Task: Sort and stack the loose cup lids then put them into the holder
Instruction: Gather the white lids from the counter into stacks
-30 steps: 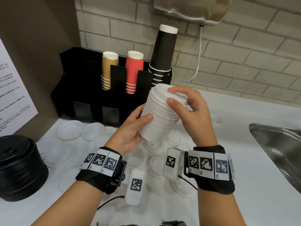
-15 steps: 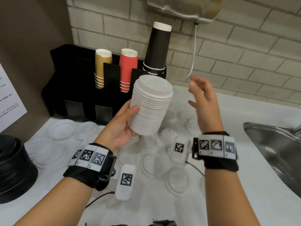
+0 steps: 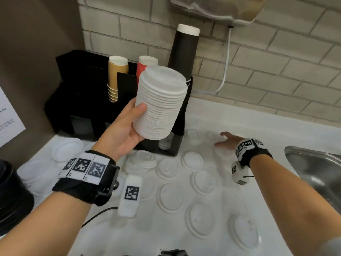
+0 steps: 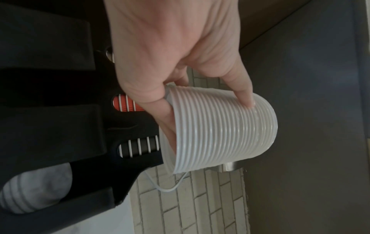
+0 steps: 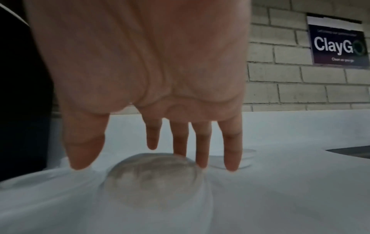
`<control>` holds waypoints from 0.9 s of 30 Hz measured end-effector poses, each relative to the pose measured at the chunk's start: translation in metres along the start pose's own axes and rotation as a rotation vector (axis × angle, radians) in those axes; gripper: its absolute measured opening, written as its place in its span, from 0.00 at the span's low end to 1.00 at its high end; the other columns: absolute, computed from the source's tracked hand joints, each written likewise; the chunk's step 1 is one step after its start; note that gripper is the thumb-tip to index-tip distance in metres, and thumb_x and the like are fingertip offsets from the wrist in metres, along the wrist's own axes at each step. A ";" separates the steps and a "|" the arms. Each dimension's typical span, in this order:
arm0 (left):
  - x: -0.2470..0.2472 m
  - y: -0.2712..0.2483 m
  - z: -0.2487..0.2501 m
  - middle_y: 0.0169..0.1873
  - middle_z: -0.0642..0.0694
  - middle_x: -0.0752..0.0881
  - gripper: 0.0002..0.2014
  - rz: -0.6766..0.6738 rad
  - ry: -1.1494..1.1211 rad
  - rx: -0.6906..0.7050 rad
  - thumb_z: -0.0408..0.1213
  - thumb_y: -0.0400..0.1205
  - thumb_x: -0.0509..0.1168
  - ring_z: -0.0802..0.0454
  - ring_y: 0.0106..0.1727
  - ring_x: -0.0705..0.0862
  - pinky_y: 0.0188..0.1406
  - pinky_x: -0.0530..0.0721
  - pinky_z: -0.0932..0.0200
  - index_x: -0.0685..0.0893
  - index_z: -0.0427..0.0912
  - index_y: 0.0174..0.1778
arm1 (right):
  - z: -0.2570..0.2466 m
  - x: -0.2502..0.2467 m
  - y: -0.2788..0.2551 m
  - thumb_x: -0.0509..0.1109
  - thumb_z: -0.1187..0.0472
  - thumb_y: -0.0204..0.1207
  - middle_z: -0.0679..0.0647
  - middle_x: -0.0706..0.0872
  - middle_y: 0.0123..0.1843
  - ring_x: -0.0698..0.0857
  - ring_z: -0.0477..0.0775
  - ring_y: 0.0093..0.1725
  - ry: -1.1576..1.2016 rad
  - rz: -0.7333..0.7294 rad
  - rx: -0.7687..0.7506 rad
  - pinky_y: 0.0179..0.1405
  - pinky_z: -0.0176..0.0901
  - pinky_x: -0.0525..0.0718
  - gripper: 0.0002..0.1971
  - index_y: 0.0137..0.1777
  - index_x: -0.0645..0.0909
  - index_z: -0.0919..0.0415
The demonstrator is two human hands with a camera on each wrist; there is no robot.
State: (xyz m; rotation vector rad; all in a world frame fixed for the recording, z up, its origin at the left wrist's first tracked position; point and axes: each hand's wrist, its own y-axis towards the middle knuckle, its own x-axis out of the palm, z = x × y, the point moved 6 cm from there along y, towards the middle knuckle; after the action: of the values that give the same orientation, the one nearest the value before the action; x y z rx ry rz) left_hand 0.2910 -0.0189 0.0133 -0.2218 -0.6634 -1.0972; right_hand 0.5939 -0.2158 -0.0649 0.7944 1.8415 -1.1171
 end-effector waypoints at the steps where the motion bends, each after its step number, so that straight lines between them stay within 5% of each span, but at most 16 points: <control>1: -0.001 0.000 0.000 0.64 0.49 0.88 0.44 0.001 0.010 0.001 0.53 0.57 0.86 0.48 0.67 0.85 0.51 0.89 0.54 0.78 0.51 0.70 | 0.001 0.001 0.003 0.69 0.45 0.78 0.60 0.75 0.75 0.78 0.63 0.69 0.010 -0.009 0.003 0.64 0.48 0.77 0.34 0.80 0.62 0.51; 4: -0.001 0.002 -0.002 0.65 0.48 0.87 0.44 -0.003 0.021 0.002 0.53 0.59 0.86 0.47 0.68 0.84 0.52 0.89 0.54 0.78 0.50 0.71 | -0.003 -0.005 0.011 0.66 0.48 0.81 0.62 0.83 0.65 0.83 0.62 0.57 0.145 0.014 -0.019 0.48 0.45 0.79 0.26 0.75 0.68 0.55; 7: 0.003 0.004 -0.004 0.66 0.48 0.86 0.43 -0.012 0.034 -0.003 0.53 0.59 0.85 0.47 0.68 0.84 0.53 0.89 0.53 0.77 0.51 0.71 | -0.010 -0.010 0.017 0.68 0.49 0.80 0.62 0.78 0.71 0.79 0.63 0.67 0.056 0.074 -0.052 0.57 0.46 0.76 0.25 0.74 0.71 0.56; 11: 0.003 0.004 -0.006 0.66 0.48 0.86 0.44 -0.014 0.046 -0.015 0.54 0.59 0.85 0.46 0.69 0.84 0.54 0.89 0.51 0.78 0.51 0.71 | -0.020 0.009 0.024 0.69 0.41 0.76 0.61 0.63 0.79 0.67 0.69 0.77 -0.209 0.001 -0.047 0.71 0.56 0.70 0.35 0.81 0.62 0.47; 18: 0.000 0.000 -0.006 0.66 0.48 0.86 0.46 0.012 0.048 -0.023 0.54 0.57 0.86 0.47 0.68 0.84 0.52 0.89 0.52 0.77 0.51 0.72 | -0.028 0.018 0.036 0.72 0.47 0.76 0.63 0.68 0.71 0.77 0.69 0.65 -0.275 0.047 -0.076 0.61 0.55 0.75 0.27 0.69 0.69 0.60; 24: -0.001 -0.003 -0.010 0.65 0.48 0.87 0.45 0.014 -0.003 -0.037 0.54 0.57 0.86 0.47 0.66 0.86 0.50 0.90 0.53 0.78 0.51 0.71 | -0.018 0.018 0.036 0.71 0.47 0.75 0.64 0.63 0.74 0.72 0.72 0.70 -0.242 0.071 -0.022 0.60 0.57 0.72 0.34 0.77 0.61 0.52; 27: -0.004 -0.005 -0.012 0.66 0.46 0.86 0.47 0.028 -0.017 -0.047 0.55 0.59 0.85 0.46 0.67 0.85 0.49 0.89 0.52 0.76 0.47 0.74 | -0.024 -0.007 0.023 0.68 0.41 0.75 0.64 0.62 0.76 0.72 0.73 0.70 -0.002 0.150 -0.012 0.57 0.57 0.73 0.34 0.78 0.61 0.50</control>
State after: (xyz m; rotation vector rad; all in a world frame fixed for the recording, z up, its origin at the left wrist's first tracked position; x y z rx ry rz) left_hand 0.2903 -0.0245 0.0005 -0.2803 -0.6481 -1.0860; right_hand 0.6078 -0.1852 -0.0612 0.9081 1.7548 -1.0105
